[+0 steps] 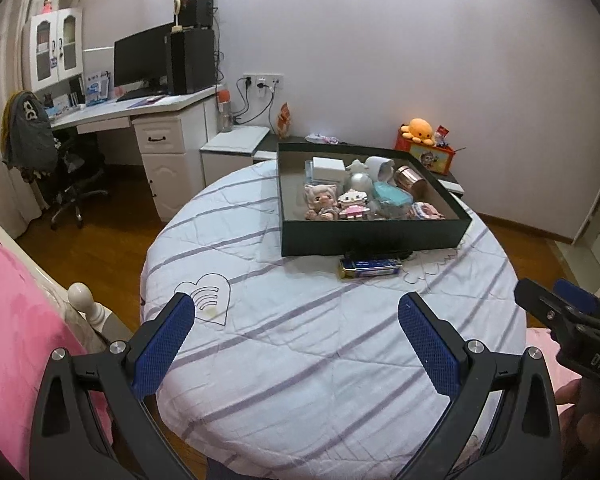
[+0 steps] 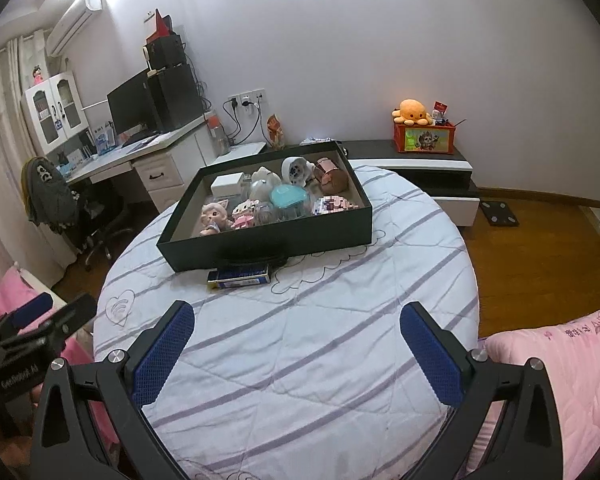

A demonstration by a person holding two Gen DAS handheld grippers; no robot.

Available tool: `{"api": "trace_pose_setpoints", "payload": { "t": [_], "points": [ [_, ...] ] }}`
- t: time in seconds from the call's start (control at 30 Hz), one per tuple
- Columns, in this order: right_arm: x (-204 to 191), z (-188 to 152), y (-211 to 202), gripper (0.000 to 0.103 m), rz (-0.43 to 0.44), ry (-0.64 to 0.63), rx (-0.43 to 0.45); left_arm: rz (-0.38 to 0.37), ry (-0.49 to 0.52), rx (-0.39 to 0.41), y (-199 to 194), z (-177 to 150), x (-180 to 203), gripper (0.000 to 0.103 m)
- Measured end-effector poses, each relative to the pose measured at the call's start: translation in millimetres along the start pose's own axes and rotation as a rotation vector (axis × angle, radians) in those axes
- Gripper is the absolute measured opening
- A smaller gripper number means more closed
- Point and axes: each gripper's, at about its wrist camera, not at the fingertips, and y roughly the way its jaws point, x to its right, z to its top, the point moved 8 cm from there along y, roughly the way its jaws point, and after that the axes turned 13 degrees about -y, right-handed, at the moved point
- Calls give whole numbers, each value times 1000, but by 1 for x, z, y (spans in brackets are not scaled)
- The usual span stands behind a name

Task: Organize rigid objects
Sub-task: 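Move the right tool back toward the blue pack on the table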

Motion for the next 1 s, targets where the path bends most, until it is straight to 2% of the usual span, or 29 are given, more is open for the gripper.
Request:
{"api": "trace_pose_setpoints", "payload": {
  "t": [0.27,0.67,1.0],
  "points": [
    [-14,6,-20,103,-3,-32,42,-10,11,57,-25,6,3,103],
    [-17,5,-25,103,-9,-45,45,-10,4,57,-29,5,1,103],
    [-34,5,13,103,6,-78,-30,18,-19,24,-3,11,-18,103]
  ]
}}
